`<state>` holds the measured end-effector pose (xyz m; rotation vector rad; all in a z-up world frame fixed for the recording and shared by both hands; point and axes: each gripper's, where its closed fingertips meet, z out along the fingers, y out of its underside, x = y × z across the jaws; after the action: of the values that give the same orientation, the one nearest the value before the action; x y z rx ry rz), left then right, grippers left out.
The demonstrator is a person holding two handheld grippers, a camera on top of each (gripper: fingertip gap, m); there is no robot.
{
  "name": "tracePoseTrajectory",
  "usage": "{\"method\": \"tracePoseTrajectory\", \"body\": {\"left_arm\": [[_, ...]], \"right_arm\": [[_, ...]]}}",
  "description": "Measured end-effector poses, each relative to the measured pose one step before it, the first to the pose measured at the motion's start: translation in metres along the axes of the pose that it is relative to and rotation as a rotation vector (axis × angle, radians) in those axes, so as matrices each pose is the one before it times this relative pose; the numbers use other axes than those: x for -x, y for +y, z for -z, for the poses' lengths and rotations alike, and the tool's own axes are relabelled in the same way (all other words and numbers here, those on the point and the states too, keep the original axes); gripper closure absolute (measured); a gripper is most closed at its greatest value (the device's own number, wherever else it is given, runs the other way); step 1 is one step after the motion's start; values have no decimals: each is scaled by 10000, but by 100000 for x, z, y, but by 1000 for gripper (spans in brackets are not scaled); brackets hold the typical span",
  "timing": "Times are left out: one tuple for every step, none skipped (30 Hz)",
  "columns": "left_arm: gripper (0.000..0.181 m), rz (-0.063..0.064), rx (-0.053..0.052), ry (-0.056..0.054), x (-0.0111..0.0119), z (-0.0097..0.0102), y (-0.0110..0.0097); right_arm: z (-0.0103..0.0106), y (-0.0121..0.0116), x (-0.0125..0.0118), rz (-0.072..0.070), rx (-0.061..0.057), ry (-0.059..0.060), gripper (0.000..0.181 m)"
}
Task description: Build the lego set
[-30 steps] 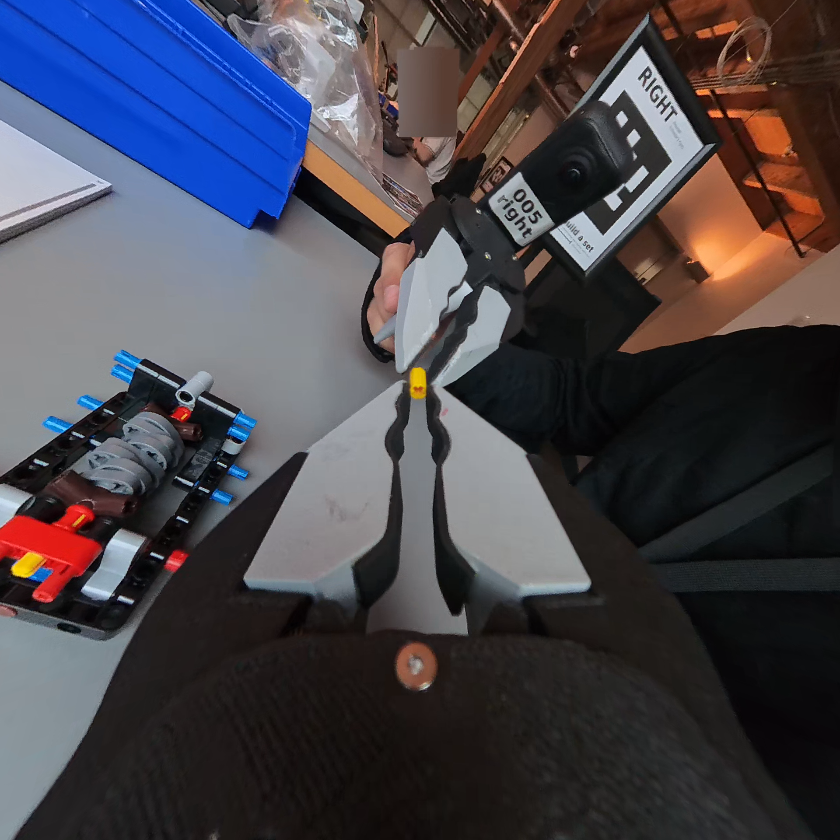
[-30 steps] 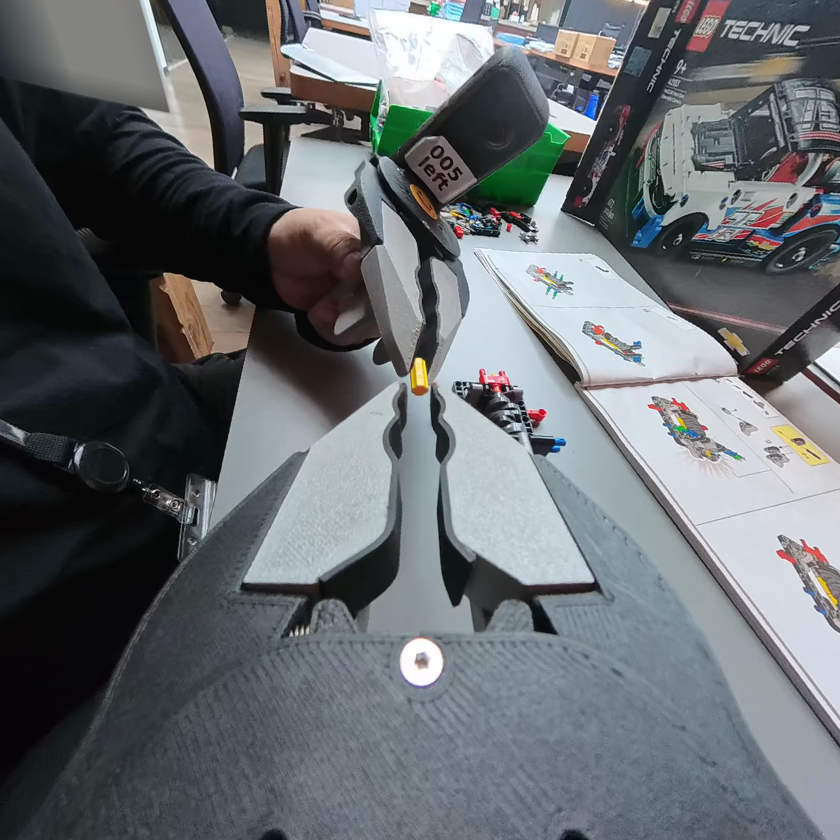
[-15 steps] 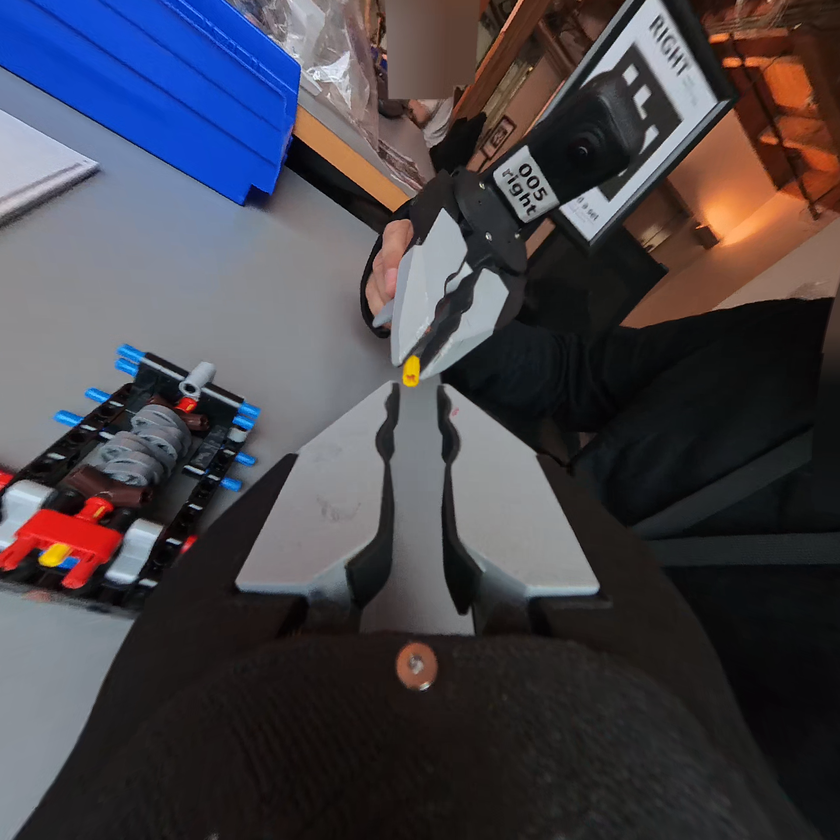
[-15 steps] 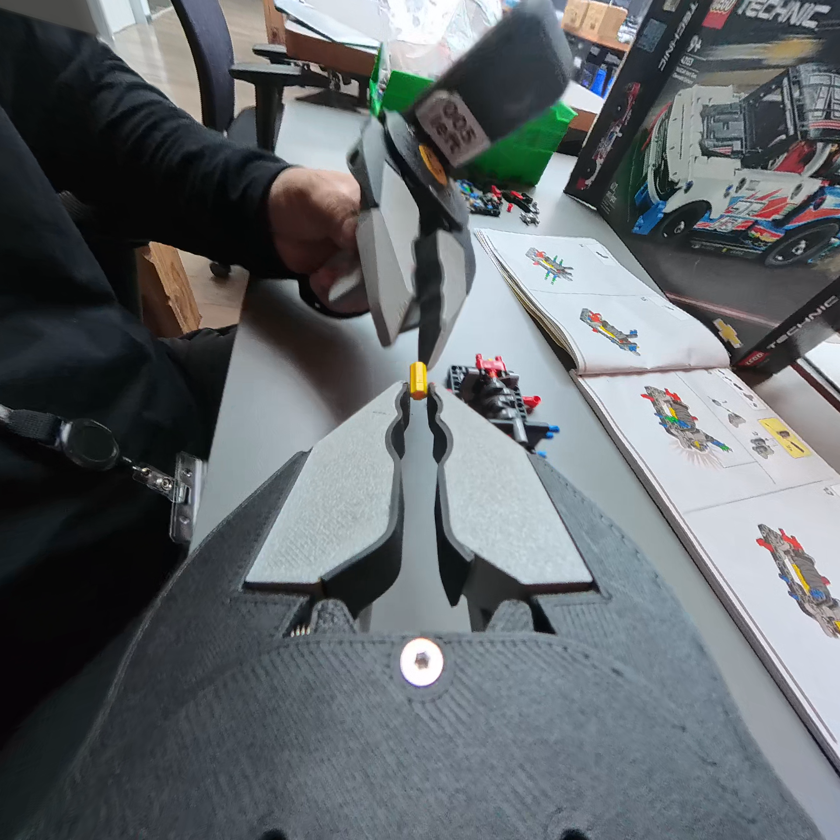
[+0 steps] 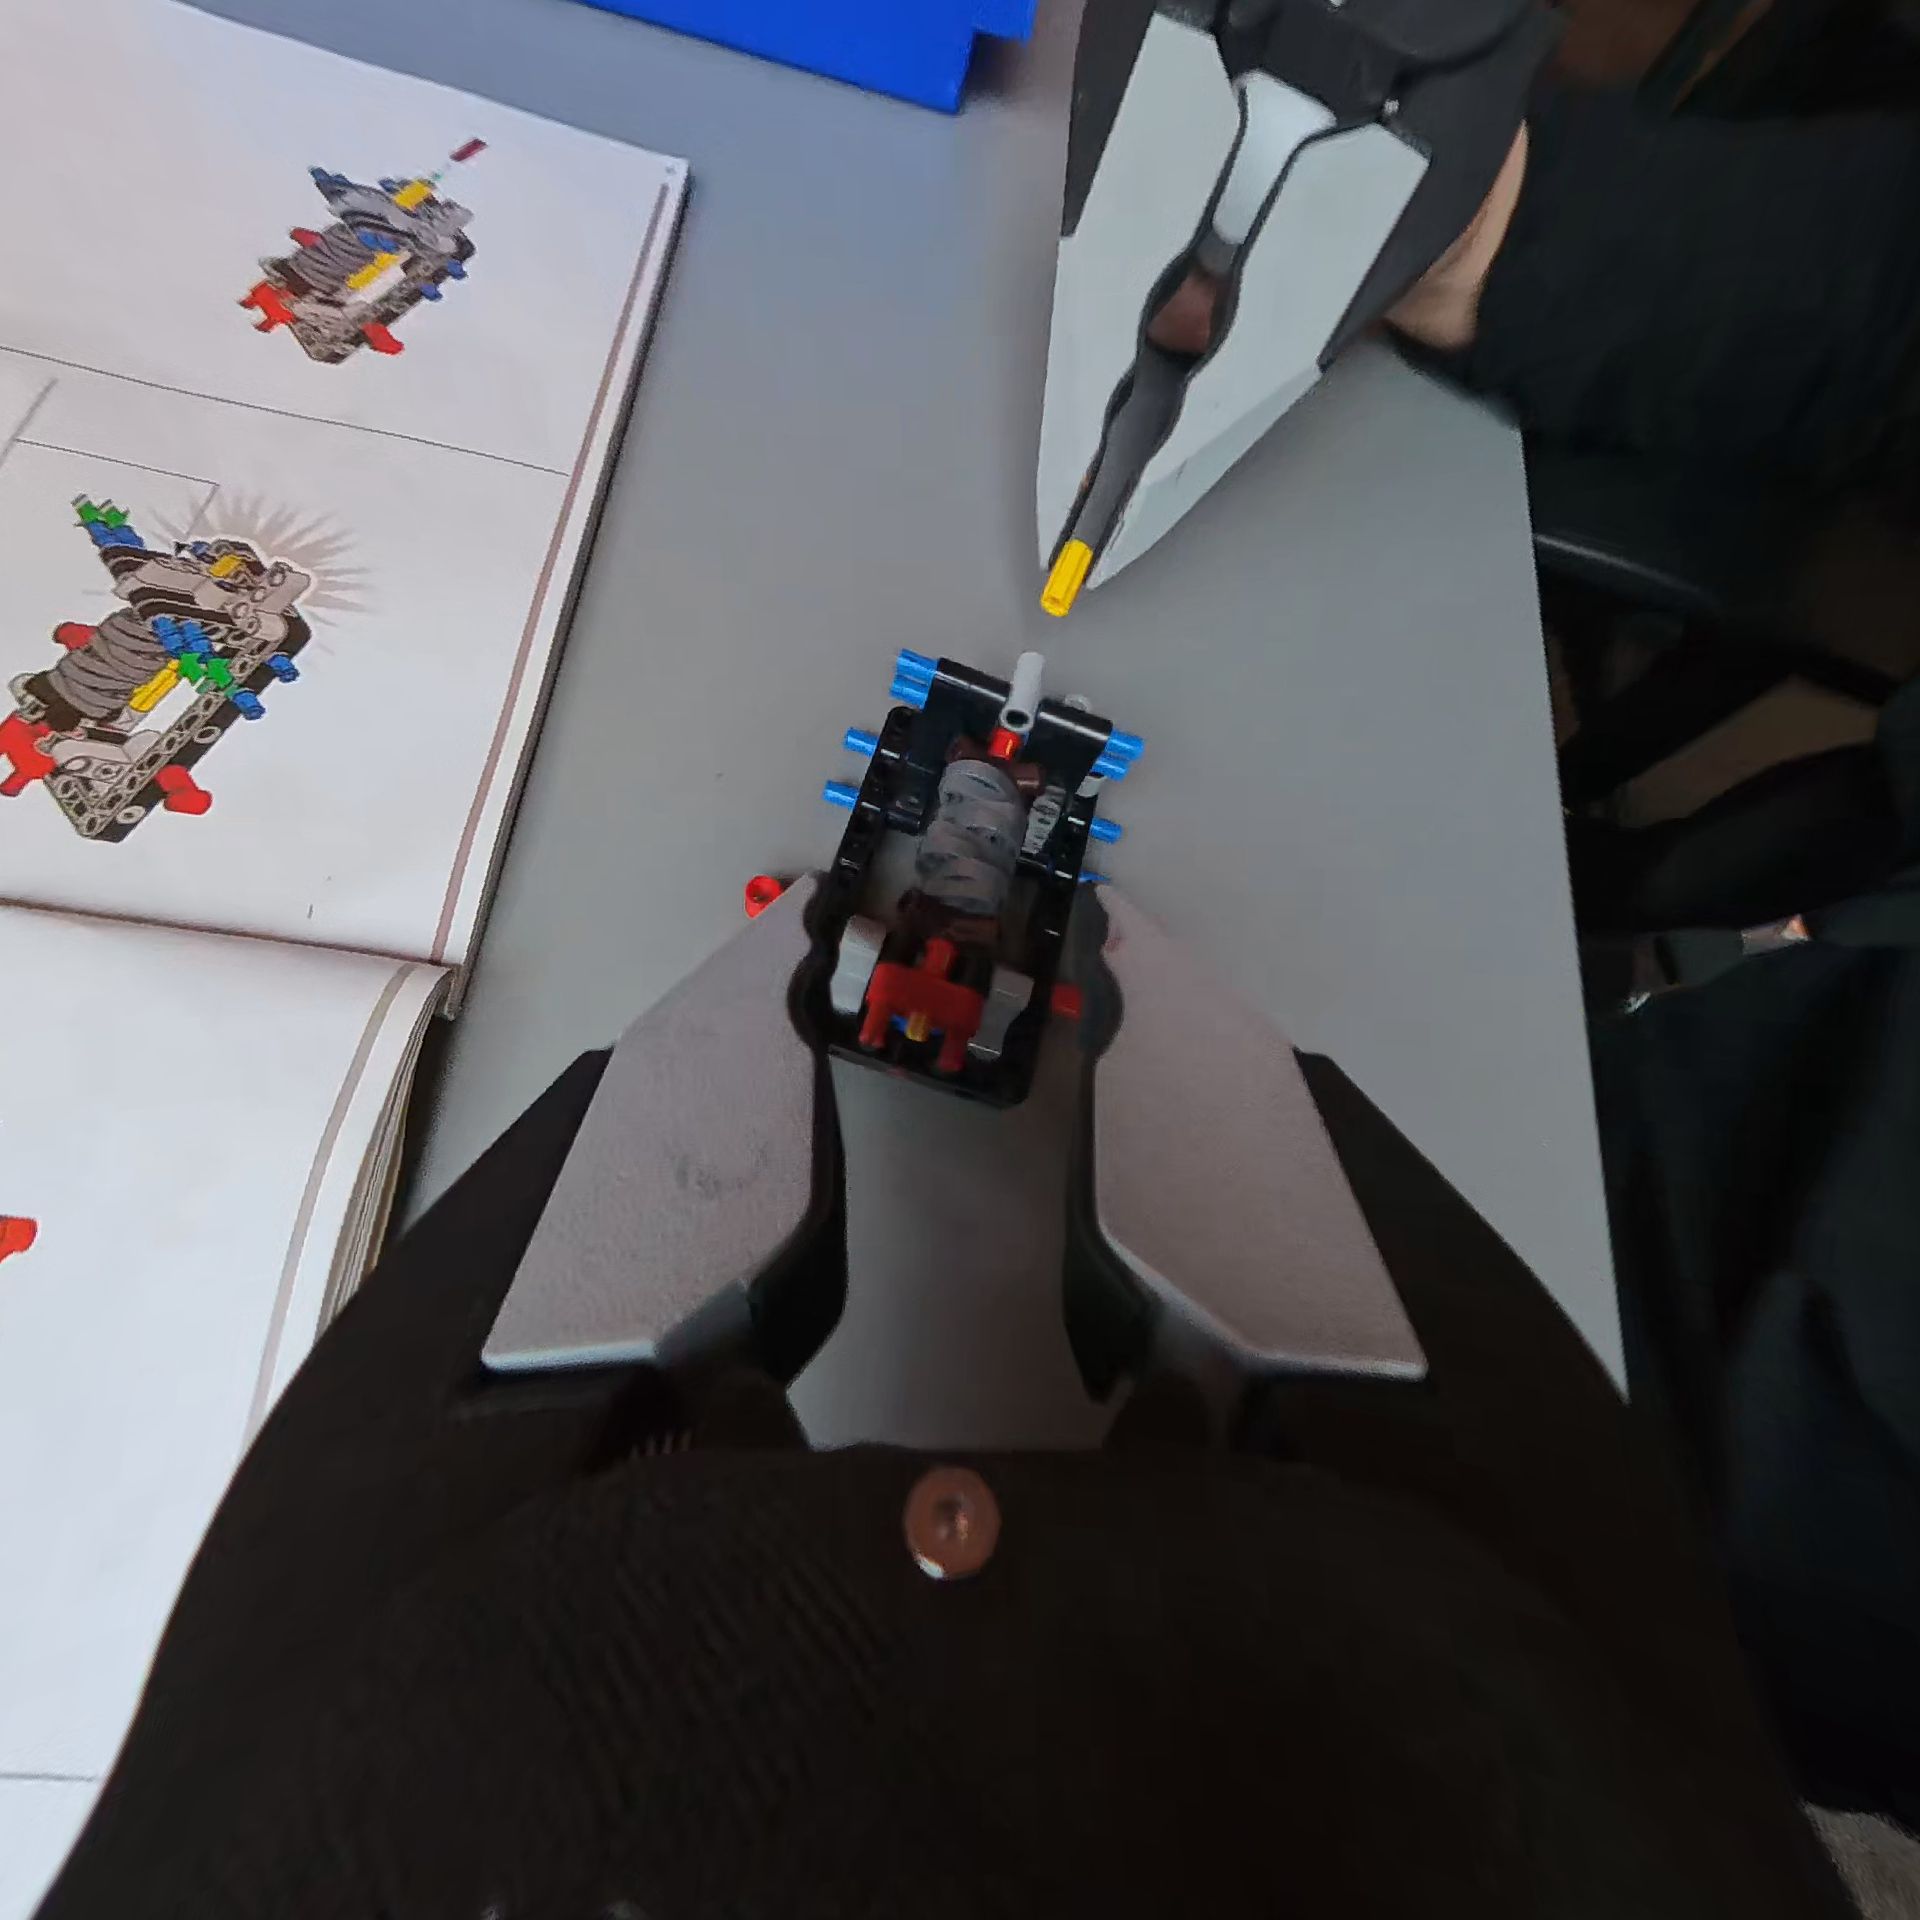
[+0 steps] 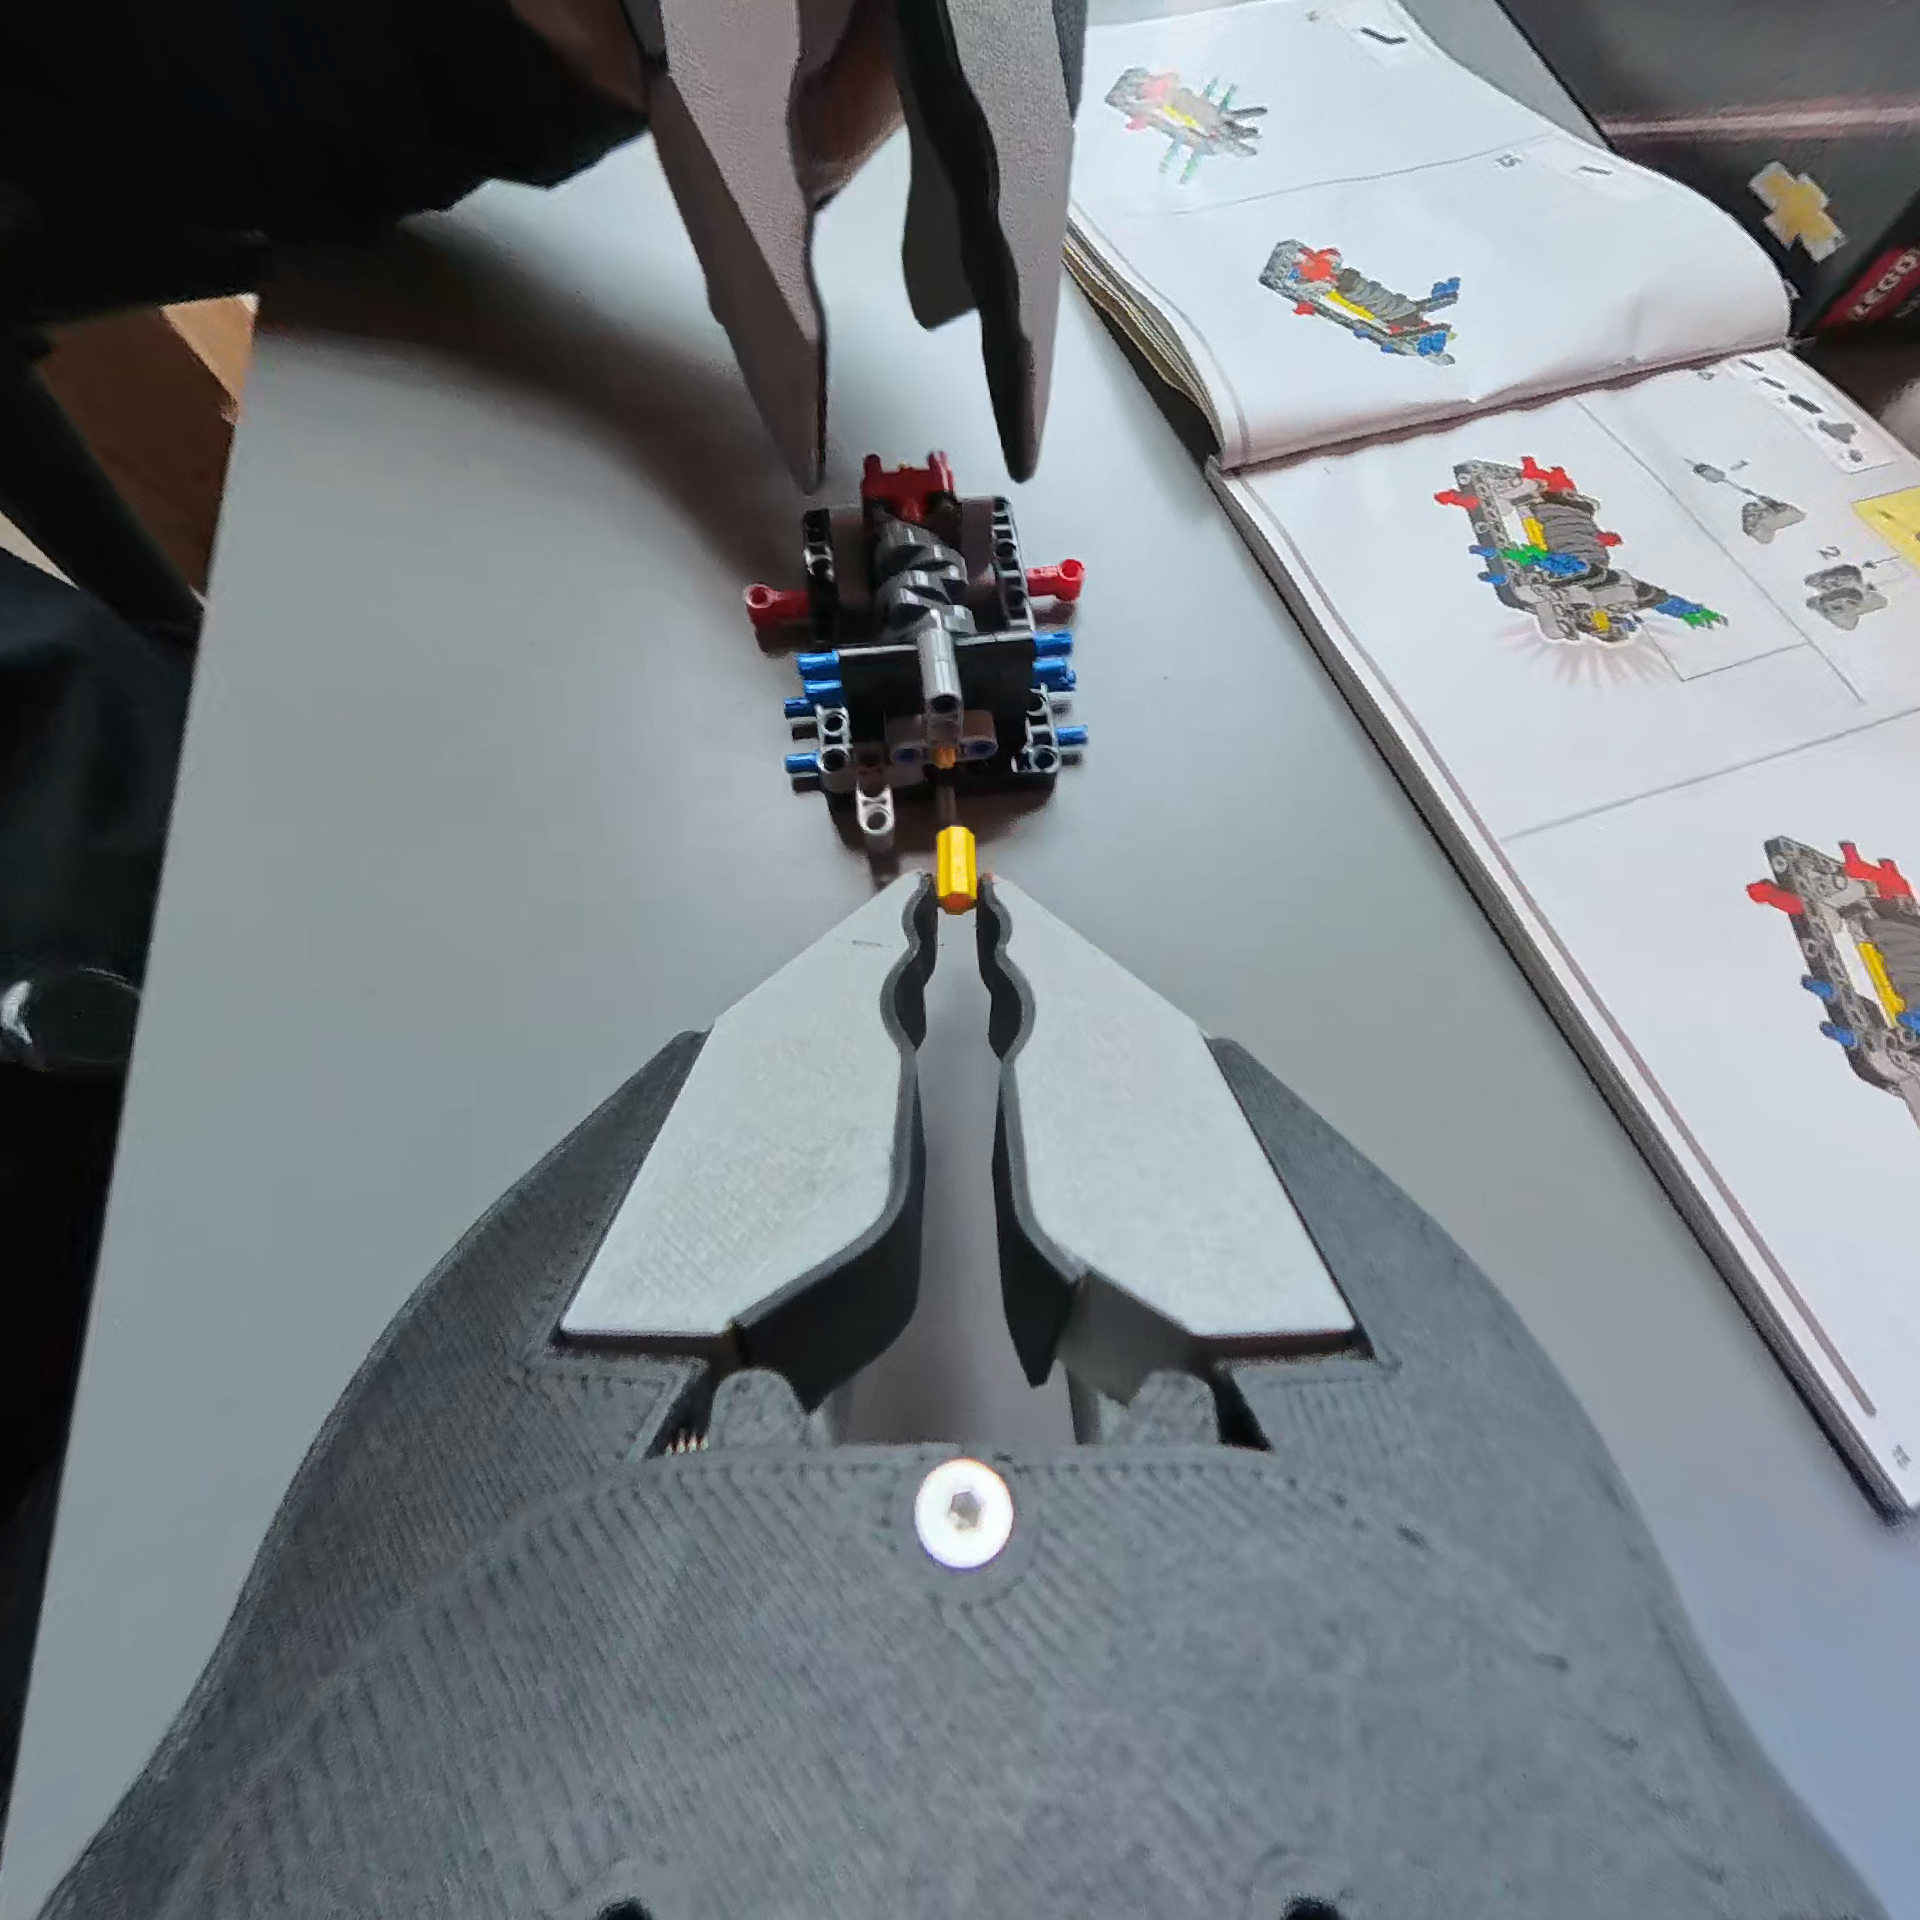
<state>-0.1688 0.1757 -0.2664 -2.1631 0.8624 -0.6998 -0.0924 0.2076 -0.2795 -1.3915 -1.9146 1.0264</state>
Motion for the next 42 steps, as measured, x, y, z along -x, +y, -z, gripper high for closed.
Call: {"method": "tracePoseTrajectory", "body": {"left_arm": [[138,-112,144,62,25,-87,144],[138,-108,46,-16,100,37,80],[138,-109,-29,-4,85,87,74],[138,-81,-83,15,70,71,87],[138,-46,-129,55,16,-9,65],[138,-28,-137,95,-62,-68,87],[138,-30,-135,71,-65,-113,112],[137,-51,-119,89,-123,-114,135],[137,-64,-74,59,-121,-103,181],[136,-76,-27,-29,-21,-75,200],[136,-80,72,-85,51,-52,279],[136,-71,177,-91,84,-39,360],[134,-93,159,-56,31,-10,305],[134,-86,49,-50,8,16,154],[134,-37,-61,-42,12,33,-15],[135,-14,-73,16,-44,71,-67],[136,5,-85,43,-43,91,-86],[136,33,-100,60,-35,105,-100],[137,74,-77,66,-1,90,-69],[138,106,-56,61,42,72,-41],[138,114,-49,86,13,57,-40],[139,108,-51,74,20,49,-60],[140,102,-40,42,59,37,-47],[140,91,-14,48,39,16,-9],[142,66,3,67,-4,-10,8],[142,59,22,59,-13,-14,29],[142,42,35,52,-12,-40,40],[143,9,22,13,-7,-21,25],[143,-11,-2,-77,85,-3,-8],[143,-33,-21,-93,80,14,-26],[144,-34,-24,-76,57,13,-30],[144,-34,-13,-12,-23,11,-12],[145,-11,23,-8,-2,-19,26],[145,13,51,-30,45,-50,58],[144,6,56,5,-1,-70,61],[144,-12,13,9,-18,-30,7],[145,-20,-21,-8,-10,7,-42],[145,-22,-11,10,-25,10,-9],[146,-4,5,13,-22,-4,3],[146,21,2,31,-15,6,6],[146,35,8,72,-43,-3,7],[145,32,17,83,-65,-16,20]], "right_arm": [[100,317,-332,-68,116,122,177],[143,458,-378,-53,185,190,177],[201,409,-358,-16,164,205,177],[215,260,-274,22,62,187,177],[194,114,-220,21,-19,141,177],[108,77,-190,-22,-21,95,177],[24,46,-170,-70,-5,56,177],[-49,35,-147,-103,-1,16,177],[-84,50,-85,-123,4,-36,177],[-83,69,-9,-115,16,-80,177],[-55,50,3,-75,18,-72,177],[-11,-41,33,-30,-22,-68,177],[31,-140,69,-5,-85,-73,177],[40,-192,76,1,-121,-69,177],[24,-146,64,-13,-84,-67,177],[-16,-22,31,-33,-9,-59,177],[-32,35,25,-41,26,-56,177],[-28,19,34,-42,20,-70,177],[-19,1,35,-44,9,-74,177],[2,-1,16,-46,5,-62,177],[-7,3,33,-33,1,-52,177],[10,-12,14,-11,-5,-25,177],[-2,-1,-9,7,0,10,177],[-16,20,11,30,17,16,177],[-51,49,70,57,45,-12,177],[-69,65,85,76,63,-9,177],[-74,59,77,94,58,16,177],[-72,37,108,110,48,2,177],[-66,20,131,108,40,-5,177],[-71,-15,114,97,21,6,177],[-55,-54,126,80,-5,-10,177],[-64,-92,145,49,-24,-54,177],[-47,-98,152,13,-29,-82,177],[-41,-101,101,-18,-37,-64,177],[-19,-119,57,-41,-61,-42,177],[27,-131,-2,-52,-82,-10,177],[56,-125,-30,-44,-85,5,177],[40,-72,15,-27,-53,-27,177],[-7,-9,40,-21,-3,-50,177],[-58,48,35,-16,45,-44,177],[-108,47,65,2,68,-54,177],[-122,0,54,24,53,-40,177]]}}
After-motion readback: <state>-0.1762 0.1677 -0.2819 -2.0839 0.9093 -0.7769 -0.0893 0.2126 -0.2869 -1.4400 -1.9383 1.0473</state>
